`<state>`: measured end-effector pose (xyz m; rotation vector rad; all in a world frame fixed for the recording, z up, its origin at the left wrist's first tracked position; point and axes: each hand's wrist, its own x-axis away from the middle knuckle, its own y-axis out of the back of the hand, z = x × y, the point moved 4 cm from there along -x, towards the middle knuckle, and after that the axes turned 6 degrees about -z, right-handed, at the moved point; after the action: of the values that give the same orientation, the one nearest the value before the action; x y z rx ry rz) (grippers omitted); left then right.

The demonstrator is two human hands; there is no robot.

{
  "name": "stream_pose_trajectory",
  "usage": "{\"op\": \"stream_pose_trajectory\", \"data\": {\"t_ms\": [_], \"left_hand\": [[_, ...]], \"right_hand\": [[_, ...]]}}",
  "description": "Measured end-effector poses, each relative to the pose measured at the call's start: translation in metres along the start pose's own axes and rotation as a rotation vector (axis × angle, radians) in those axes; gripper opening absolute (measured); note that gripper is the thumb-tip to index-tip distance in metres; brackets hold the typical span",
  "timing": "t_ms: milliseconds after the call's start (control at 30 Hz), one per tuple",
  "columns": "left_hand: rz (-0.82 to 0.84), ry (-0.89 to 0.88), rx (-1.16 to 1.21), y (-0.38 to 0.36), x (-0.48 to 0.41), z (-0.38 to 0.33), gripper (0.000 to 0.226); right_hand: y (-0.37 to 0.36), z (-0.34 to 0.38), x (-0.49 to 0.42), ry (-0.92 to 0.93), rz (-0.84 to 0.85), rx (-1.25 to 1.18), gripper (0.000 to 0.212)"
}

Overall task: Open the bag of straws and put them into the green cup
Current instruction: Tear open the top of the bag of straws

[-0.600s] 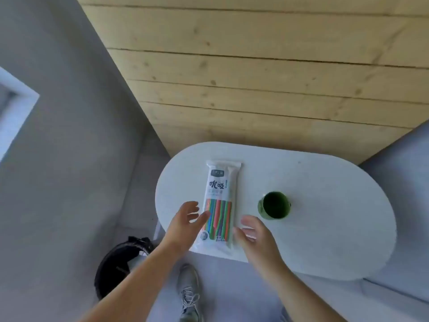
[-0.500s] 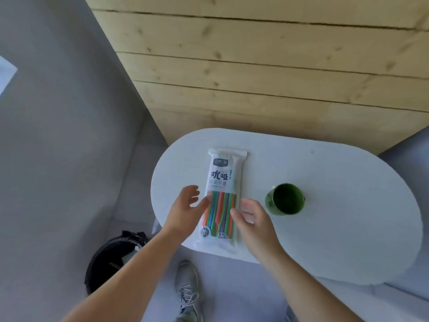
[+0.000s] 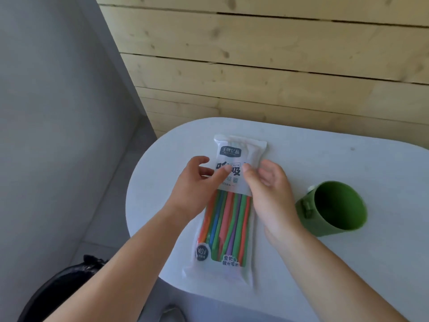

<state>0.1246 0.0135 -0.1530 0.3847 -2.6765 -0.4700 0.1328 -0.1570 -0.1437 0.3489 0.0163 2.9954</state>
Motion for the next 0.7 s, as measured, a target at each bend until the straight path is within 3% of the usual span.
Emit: {"op": "stream_pose_trajectory", "data": {"t_ms": [100,200,400,500,600,700], "left_hand": [[-0.061,-0.024,0.033,0.002,-0.002,-0.002,0.078],[-0.109,-0.049,0.126,0.007,-0.002,-0.010,0.074],[-0.009,-0.190,0.424,0.007,0.009,-0.048,0.045],[0.016,-0.310,0.466,0.009,0.032,-0.070,0.044],[0.030,-0.433,0.443,0.015,0.060,-0.092,0.040],[0.028,-0.562,0.385,0.021,0.094,-0.112,0.033]], "right_hand": [[0.001,-0.003,-0.005,0.026,-0.004,-0.033,0.021],[0.002,0.002,-0.006,0.098,-0.020,0.011,0.061],[0.007,0.044,0.000,0.327,-0.024,-0.036,0.087],[0.020,0.073,0.013,0.443,-0.016,-0.052,0.098],[0.037,0.109,0.031,0.552,-0.035,-0.021,0.091],[0.061,0.141,0.058,0.659,-0.087,0.039,0.057]]}}
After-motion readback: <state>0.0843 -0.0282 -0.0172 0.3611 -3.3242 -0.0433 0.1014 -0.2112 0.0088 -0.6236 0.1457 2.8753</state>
